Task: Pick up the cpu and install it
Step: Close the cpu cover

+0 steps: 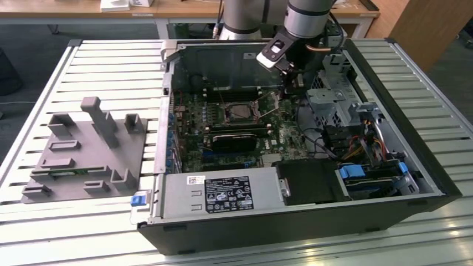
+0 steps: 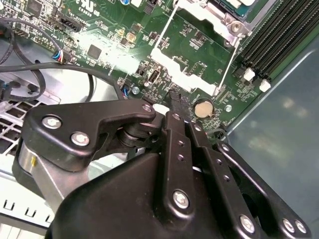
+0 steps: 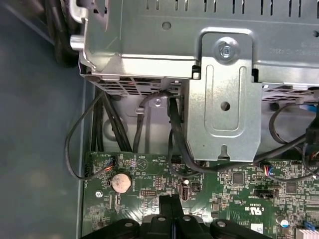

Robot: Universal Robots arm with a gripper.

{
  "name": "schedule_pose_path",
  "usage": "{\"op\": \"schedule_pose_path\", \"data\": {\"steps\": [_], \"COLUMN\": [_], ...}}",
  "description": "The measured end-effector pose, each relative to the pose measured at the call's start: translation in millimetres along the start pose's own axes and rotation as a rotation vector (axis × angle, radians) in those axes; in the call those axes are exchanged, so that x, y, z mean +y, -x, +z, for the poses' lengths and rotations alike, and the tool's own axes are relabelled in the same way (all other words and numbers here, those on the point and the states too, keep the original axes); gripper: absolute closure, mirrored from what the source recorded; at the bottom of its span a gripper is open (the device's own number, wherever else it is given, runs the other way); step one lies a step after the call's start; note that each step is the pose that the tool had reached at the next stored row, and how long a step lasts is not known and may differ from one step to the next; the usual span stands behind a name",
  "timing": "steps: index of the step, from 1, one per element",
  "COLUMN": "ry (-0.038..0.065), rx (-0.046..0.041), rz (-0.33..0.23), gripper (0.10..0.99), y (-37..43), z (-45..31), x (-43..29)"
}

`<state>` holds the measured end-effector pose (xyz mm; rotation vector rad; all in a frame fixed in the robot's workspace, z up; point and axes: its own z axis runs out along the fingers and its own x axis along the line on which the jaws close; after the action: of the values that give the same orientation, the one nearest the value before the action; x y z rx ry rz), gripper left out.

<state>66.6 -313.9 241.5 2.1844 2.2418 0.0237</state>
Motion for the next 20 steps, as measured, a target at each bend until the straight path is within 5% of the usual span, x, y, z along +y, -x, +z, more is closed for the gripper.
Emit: {"op": "schedule_pose_path", "data": {"steps": [6,20], "ry": [0.0,0.0], "rx": [-0.0001,0.0051], "rz": [0.0,0.0], "gripper": [0.98,0.98], "y": [0.0,-0.5], "z": [4.1,3.3], "x": [-0.9,-17.7]}}
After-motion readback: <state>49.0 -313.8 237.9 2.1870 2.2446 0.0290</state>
